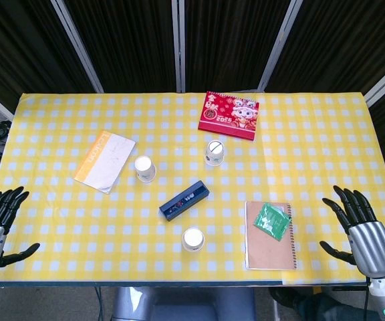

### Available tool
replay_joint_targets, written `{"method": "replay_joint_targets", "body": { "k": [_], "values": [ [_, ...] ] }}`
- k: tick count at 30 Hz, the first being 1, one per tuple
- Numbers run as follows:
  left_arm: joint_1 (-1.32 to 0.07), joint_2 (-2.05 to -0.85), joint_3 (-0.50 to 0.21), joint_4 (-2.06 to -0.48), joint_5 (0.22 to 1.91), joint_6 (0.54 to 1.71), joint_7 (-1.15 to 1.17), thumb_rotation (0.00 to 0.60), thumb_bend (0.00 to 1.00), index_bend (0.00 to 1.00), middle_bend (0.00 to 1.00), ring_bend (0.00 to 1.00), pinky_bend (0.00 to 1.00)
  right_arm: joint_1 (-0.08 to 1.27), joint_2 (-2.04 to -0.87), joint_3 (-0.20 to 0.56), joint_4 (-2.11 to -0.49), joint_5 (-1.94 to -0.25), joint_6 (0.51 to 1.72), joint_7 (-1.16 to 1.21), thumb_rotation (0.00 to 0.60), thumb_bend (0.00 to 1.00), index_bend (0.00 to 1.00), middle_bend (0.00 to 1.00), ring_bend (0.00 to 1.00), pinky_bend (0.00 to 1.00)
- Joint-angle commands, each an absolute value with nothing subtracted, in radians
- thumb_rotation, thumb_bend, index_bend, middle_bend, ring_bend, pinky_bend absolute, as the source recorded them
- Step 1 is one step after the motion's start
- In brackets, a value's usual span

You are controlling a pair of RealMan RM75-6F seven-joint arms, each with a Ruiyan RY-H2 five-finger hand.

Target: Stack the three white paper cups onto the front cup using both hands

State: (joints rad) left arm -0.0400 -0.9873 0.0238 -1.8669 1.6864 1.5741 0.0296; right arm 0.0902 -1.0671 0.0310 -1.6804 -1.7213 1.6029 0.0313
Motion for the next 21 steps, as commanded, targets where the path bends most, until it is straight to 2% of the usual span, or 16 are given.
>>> {"method": "replay_joint_targets", "body": {
  "k": [1, 8, 12, 17, 18, 21],
  "values": [
    [-0.039, -0.987, 0.023, -1.867, 1.685, 1.575, 0.029, 0.6, 0.0, 0.0, 0.0, 0.0, 0.0, 0.091, -1.069, 0.031, -1.679, -1.722, 1.601, 0.029, 0.6, 0.0, 0.18, 0.02, 0.0, 0.0],
    [-0.036, -0.986, 0.024, -1.868, 1.688, 1.58, 0.03, 0.6, 0.0, 0.0, 0.0, 0.0, 0.0, 0.096, -1.075, 0.03, -1.672, -1.713, 1.585, 0.021, 0.6, 0.0, 0.18, 0.02, 0.0, 0.0],
    [-0.039, -0.988, 0.024, -1.869, 1.686, 1.573, 0.033, 0.6, 0.0, 0.0, 0.0, 0.0, 0.0, 0.124, -1.09, 0.043, -1.66, -1.673, 1.525, 0.023, 0.6, 0.0, 0.18, 0.02, 0.0, 0.0],
    [-0.051, -0.995, 0.014, -1.871, 1.665, 1.55, 0.049, 0.6, 0.0, 0.0, 0.0, 0.0, 0.0, 0.255, -1.094, 0.103, -1.628, -1.606, 1.337, 0.066, 0.6, 0.0, 0.18, 0.04, 0.0, 0.0],
    [-0.053, -0.996, 0.014, -1.872, 1.663, 1.547, 0.051, 0.6, 0.0, 0.0, 0.0, 0.0, 0.0, 0.273, -1.094, 0.113, -1.624, -1.598, 1.313, 0.073, 0.6, 0.0, 0.18, 0.06, 0.0, 0.02],
    [-0.064, -1.003, 0.006, -1.877, 1.646, 1.526, 0.069, 0.6, 0.0, 0.0, 0.0, 0.0, 0.0, 0.403, -1.097, 0.187, -1.593, -1.524, 1.145, 0.121, 0.6, 0.0, 0.17, 0.11, 0.0, 0.09]
  ]
}}
